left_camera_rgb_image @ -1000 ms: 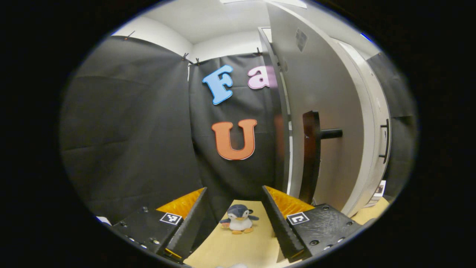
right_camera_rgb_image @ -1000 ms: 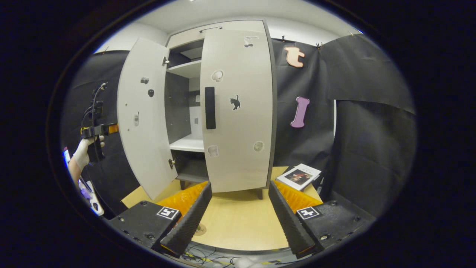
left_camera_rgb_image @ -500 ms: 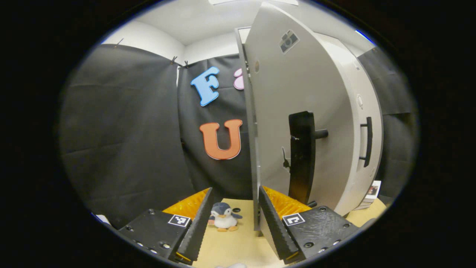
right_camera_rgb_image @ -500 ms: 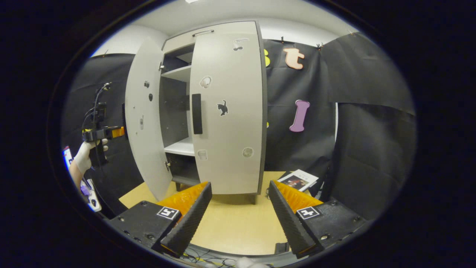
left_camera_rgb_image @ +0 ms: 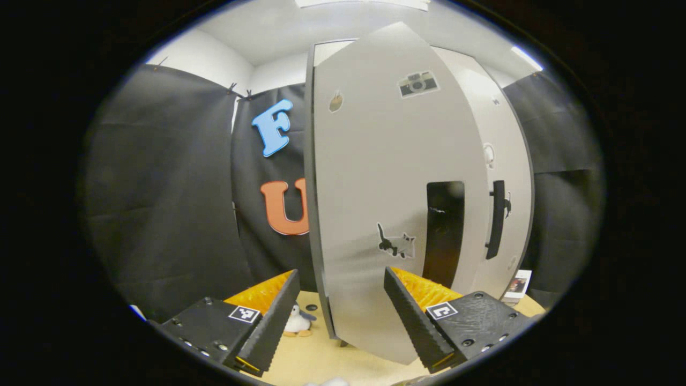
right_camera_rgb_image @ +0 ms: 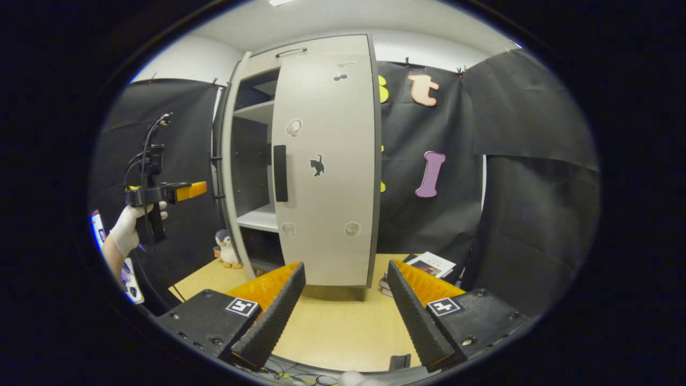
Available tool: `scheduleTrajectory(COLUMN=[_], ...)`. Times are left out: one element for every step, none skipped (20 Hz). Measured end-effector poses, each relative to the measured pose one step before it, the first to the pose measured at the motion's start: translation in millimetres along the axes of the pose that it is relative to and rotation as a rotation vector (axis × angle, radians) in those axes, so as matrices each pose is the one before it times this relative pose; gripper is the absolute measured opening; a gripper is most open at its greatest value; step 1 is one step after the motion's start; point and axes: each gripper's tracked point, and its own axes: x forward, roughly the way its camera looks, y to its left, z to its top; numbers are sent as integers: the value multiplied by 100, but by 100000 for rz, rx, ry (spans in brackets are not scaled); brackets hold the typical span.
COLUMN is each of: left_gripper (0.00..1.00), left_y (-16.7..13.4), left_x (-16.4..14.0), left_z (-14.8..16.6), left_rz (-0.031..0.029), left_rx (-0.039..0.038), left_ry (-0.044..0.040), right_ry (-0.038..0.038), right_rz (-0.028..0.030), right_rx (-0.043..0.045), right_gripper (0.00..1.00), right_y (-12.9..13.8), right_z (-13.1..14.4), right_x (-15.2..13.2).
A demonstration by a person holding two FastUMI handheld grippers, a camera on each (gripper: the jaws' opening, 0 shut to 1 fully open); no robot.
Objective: Grasp the bottle in the cabinet with the left hand and place it on the coaster, then close the right door with the right hand and the left door with the left hand.
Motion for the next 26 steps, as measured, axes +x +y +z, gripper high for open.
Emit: scheduleTrajectory(left_gripper=[97, 97, 97, 97, 97, 97, 96, 97, 97, 97, 97, 97, 97, 97, 97, 97, 98, 97, 97, 97, 97, 97, 97, 97, 97, 97], left_y=[-251, -142, 65, 60, -80, 31, -25, -166, -141, -250, -117, -129, -85, -140, -50, 166, -58, -124, -102, -109, -30, 123, 160, 171, -46, -1], left_x=[-168, -173, -381, -206, -313, -444, -471, -631, -589, -463, -484, -568, -588, -587, -445, -462, -605, -569, -602, -608, -557, -568, -623, -627, -571, -604], left_z=[90, -36, 92, 223, -3, -18, 157, 249, 303, 254, 245, 147, 349, 313, 258, -20, -63, -154, -228, -153, -322, -283, -405, -464, -354, -361], left_rz=[-735, -757, 213, 11, -246, 185, -223, -593, -553, -528, -669, -727, -426, 3, 9, 691, 356, -78, -170, -276, 0, 271, 206, 238, -106, 125], left_rx=[423, 280, 267, 230, 241, 201, 193, 317, 512, 589, 451, 156, 108, 140, 478, 132, -80, -526, -764, -774, -552, -234, -354, -1044, -1442, -1218], left_ry=[-68, 372, -330, -546, 304, -8, -400, -521, -688, -229, 26, -108, -422, -760, -984, 11, -136, 499, 587, 259, 529, 568, 909, 973, 615, 318], right_ry=[-159, -265, -195, -493, -529, -540, -630, -512, -359, -578, -501, -507, -477, -401, -490, -183, -281, -813, -1037, -971, -636, -456, -161, -472, -574, -719], right_rz=[-84, 10, -293, -288, -669, -675, -331, -116, -241, -63, -74, 189, -25, -51, -27, -316, -643, -669, -219, -178, -202, -159, -82, -169, -383, -552], right_rx=[-147, -16, 83, 42, 26, 5, 293, 228, 90, 138, 245, 161, 71, 39, 118, 67, 100, 312, 317, 195, 15, 8, -104, 103, 195, 238], right_gripper=[100, 100, 100, 100, 100, 100, 100, 100, 100, 100, 100, 100, 100, 100, 100, 100, 100, 100, 100, 100, 100, 100, 100, 100, 100, 100], right_y=[140, 134, 149, 156, 16, 7, 177, 205, 194, 230, 184, 276, 358, 231, 197, 234, 62, 242, 256, 281, 260, 248, 237, 249, 199, 193], right_z=[42, 46, 120, 152, 269, 219, 205, 255, 168, 273, 124, 226, 210, 179, 92, 135, 114, 297, 337, 192, 217, 120, 89, 83, 89, -28], right_x=[-30, 26, -55, 7, 45, -42, 24, 113, 33, 79, 32, 28, 63, 58, 95, 77, 32, -36, -43, -75, 9, -21, 9, -51, -24, -71])
